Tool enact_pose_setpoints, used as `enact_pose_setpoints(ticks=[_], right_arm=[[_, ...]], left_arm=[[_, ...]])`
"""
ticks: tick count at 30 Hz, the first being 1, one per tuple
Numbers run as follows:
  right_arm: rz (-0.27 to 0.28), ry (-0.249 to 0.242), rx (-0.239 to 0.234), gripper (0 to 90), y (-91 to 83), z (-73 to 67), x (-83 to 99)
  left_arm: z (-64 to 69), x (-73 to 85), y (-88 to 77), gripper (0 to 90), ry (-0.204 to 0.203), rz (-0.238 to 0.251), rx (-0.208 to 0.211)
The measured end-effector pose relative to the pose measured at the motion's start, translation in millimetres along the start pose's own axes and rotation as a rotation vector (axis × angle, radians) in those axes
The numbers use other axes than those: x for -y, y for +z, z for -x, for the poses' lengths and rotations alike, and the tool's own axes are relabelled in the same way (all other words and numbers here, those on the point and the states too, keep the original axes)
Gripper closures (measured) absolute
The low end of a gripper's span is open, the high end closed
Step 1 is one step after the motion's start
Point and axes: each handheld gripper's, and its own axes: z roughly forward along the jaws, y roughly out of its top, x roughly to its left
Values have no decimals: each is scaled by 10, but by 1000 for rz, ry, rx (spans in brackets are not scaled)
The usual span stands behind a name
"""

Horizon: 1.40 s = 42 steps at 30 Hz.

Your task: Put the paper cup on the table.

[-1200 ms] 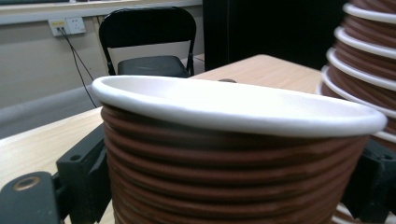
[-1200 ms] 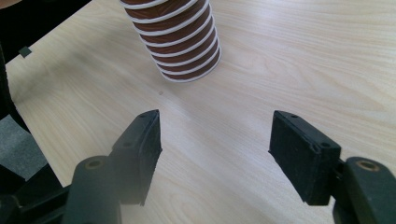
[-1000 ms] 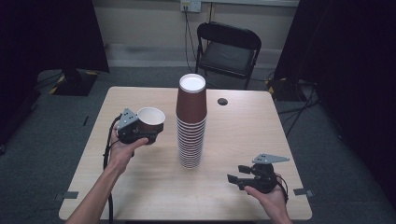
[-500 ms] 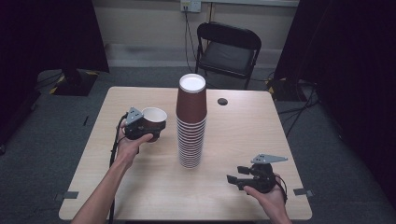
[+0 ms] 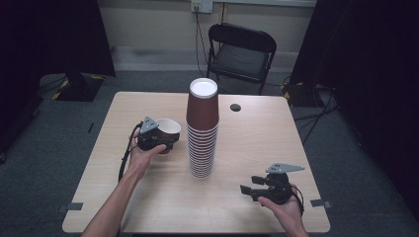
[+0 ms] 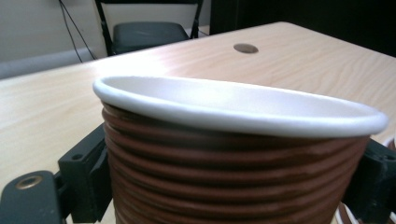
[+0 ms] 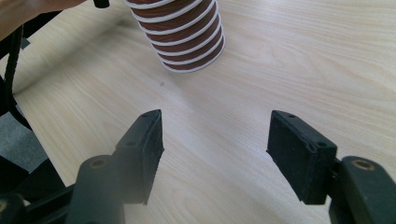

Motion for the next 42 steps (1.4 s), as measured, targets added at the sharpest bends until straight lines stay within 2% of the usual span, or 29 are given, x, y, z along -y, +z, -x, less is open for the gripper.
enact_pose_setpoints(ticks=[1, 4, 7, 15, 18, 20, 21, 25, 29, 30, 31, 34, 36, 40, 42], right_arm=[[1, -1, 0, 359, -2, 2, 0], [0, -3, -2, 363, -4, 5, 0], [-2, -5, 0, 364, 2, 3, -4], [-4, -9, 0, 364, 9, -16, -10], [-3, -11, 0, 364, 15, -21, -14], [-4, -11, -1, 364, 17, -28, -15], [-4, -13, -1, 364, 16, -29, -15], [-4, -12, -2, 364, 14, -29, -10], [-4, -12, -5, 364, 10, -29, -6], [-3, -12, -4, 364, 10, -31, -6], [-2, -13, -5, 363, 8, -33, -5], [0, -11, -4, 364, 1, -34, -4], [-1, -9, -2, 364, -1, -31, -3], [0, -11, -3, 364, -6, -32, -1], [2, -11, -4, 364, -9, -30, -1]], left_arm=[[-4, 9, -1, 92, -7, 0, 10], [-16, 77, -17, 92, -15, 43, 2], [-28, 97, -46, 90, -24, 51, 4], [-28, 88, -168, 84, 8, -16, 30], [-57, 155, -180, 92, -10, -86, 49], [-71, 216, -197, 104, 1, -90, 35], [-80, 238, -206, 108, -16, -84, 33], [-130, 266, -241, 111, -23, -99, 26], [-159, 307, -238, 130, -4, -149, 7], [-164, 318, -233, 140, -9, -166, -1], [-167, 327, -229, 144, -25, -166, -1], [-178, 322, -246, 148, -11, -171, -12], [-180, 329, -253, 149, -27, -180, -13], [-180, 351, -287, 153, -2, -208, -29], [-187, 355, -315, 153, -11, -212, -35]])
